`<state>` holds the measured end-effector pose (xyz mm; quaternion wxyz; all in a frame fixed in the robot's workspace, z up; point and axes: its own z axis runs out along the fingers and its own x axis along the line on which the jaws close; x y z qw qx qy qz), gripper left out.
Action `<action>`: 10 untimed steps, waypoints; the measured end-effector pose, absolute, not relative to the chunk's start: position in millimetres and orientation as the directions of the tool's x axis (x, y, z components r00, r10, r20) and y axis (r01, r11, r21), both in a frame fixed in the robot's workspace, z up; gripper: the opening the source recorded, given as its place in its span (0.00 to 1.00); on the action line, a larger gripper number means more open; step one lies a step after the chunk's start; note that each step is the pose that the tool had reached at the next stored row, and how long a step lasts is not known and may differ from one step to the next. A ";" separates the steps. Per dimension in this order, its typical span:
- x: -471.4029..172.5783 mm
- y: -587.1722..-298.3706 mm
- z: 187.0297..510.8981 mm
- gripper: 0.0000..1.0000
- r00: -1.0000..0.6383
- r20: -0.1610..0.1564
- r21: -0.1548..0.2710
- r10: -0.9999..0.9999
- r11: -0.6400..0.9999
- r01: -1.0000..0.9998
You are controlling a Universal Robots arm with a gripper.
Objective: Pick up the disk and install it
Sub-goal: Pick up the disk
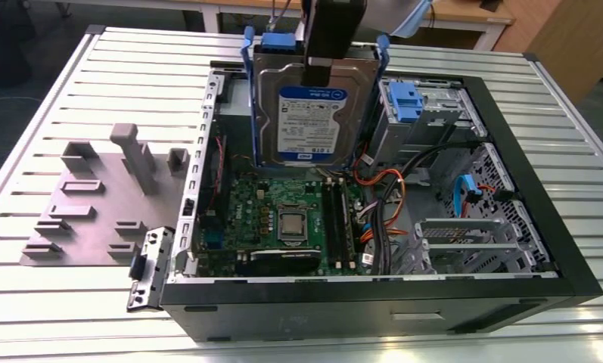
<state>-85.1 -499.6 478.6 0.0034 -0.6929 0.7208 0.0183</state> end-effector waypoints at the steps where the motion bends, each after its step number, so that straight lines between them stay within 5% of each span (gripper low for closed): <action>1: -85.0 -500.6 478.5 0.35 -0.040 -0.030 0.022 -0.999 0.039 -0.999; 10: -82.2 -504.1 477.8 0.35 -0.040 -0.030 0.022 -0.999 0.039 -0.999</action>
